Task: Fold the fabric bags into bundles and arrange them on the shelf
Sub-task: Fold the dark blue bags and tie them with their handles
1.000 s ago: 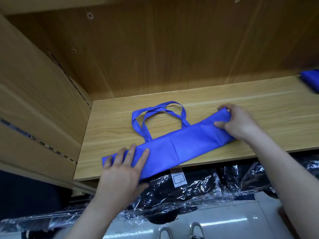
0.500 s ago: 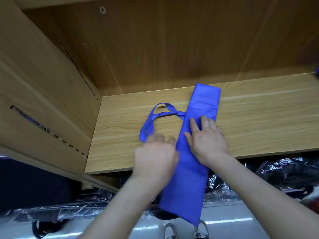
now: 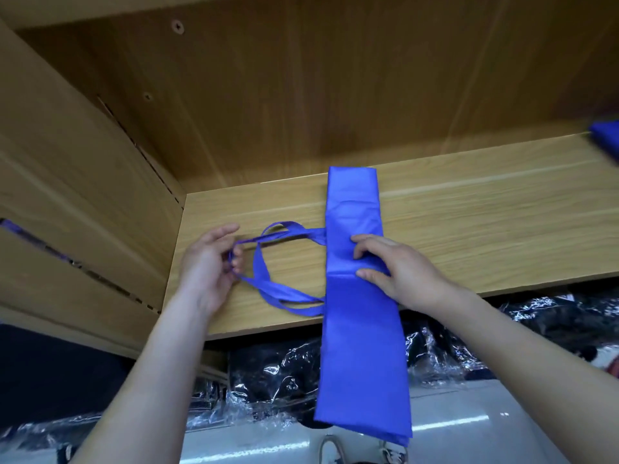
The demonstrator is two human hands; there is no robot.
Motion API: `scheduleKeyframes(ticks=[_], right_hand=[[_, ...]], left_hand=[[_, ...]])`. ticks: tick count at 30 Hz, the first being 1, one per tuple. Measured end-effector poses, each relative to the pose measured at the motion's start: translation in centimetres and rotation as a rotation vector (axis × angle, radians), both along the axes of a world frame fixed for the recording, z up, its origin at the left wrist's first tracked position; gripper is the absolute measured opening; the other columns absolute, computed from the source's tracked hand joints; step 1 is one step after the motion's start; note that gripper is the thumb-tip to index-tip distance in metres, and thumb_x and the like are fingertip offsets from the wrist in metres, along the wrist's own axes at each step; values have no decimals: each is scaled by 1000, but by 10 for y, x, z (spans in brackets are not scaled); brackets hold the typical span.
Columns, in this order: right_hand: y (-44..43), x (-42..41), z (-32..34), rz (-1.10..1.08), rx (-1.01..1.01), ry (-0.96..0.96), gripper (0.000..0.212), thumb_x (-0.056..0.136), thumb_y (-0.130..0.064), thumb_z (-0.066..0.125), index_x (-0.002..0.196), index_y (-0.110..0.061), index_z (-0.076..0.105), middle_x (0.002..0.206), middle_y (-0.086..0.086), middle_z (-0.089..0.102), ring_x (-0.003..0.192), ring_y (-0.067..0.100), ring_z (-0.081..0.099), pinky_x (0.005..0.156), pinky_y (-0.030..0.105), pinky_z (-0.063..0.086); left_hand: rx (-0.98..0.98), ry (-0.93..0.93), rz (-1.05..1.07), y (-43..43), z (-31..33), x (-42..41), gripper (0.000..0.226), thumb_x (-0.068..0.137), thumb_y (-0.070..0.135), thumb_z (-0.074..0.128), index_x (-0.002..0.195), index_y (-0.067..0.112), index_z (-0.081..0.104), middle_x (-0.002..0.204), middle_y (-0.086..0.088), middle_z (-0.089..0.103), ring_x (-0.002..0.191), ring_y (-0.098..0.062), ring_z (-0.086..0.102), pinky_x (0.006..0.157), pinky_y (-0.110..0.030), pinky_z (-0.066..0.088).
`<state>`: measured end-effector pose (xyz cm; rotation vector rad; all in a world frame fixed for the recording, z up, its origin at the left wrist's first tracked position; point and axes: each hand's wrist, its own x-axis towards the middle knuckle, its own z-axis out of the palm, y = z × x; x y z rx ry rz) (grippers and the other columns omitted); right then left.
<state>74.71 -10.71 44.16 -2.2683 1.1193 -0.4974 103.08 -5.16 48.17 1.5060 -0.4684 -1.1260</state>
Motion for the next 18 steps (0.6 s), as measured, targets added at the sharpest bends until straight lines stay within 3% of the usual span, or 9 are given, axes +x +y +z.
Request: scheduleKeyframes(ticks=[2,4,6,8,10,11,13,15,18], right_hand=[[-3,-2,-1,17,64,-59,15,85,-14,72,97,-16,63,136,-9,54,128,7,50,103,18,35],[-4,-3,-3,20,91,-96,15,83,-11,75,91,-18,64,131,-12,54,126,4,50,105,18,35],[-5,-2,-4,15,102,-119,18,82,-11,76,84,-22,63,130,-13,55,124,1,51,104,13,33],[-5,-1,-4,18,103,-133,22,81,-11,76,80,-28,63,130,-11,57,124,-1,50,105,14,33],[-6,-1,-3,24,115,-120,21,81,-11,76,78,-29,66,131,-9,59,125,-3,48,107,15,32],[-5,-1,-2,32,131,-113,19,82,-11,76,78,-28,68,132,-9,59,126,-4,47,108,13,31],[-6,-1,0,54,148,-98,12,84,-10,74,82,-22,72,132,-7,60,129,-4,44,108,9,27],[-6,-2,4,71,207,-81,8,90,-13,68,88,-15,75,130,-6,61,131,-3,41,106,5,25],[-2,-5,25,29,552,-238,50,93,-49,47,79,-12,77,118,-5,68,128,-2,46,108,12,30]], left_hand=[[39,-663,-86,8,-8,-4,29,88,-5,51,99,18,65,77,0,57,67,-16,55,62,-25,48],[-261,-1120,-204,24,-3,-17,32,82,-6,54,98,18,69,98,1,59,92,-14,59,86,-26,49],[-561,-1298,-571,41,4,-34,36,78,2,53,108,13,70,116,0,62,112,-15,57,100,-28,44],[-484,-1439,-996,54,2,-54,60,76,18,56,135,17,54,148,1,44,140,-14,36,116,-31,28],[-367,-1619,-1128,59,-11,-70,86,74,32,60,152,20,26,161,4,18,149,-12,14,119,-34,14],[-337,-1690,-1135,56,-20,-75,90,73,34,62,153,18,24,162,2,18,149,-14,16,119,-36,17],[-281,-1685,-1117,45,-28,-81,83,76,31,60,151,17,30,158,1,28,146,-15,27,118,-37,25],[-238,-1448,-1064,33,-27,-81,67,80,27,51,147,23,41,153,5,38,142,-13,34,117,-33,29],[-235,-1152,-913,24,-18,-87,37,80,21,54,113,27,68,118,4,68,114,-18,57,94,-33,46]])
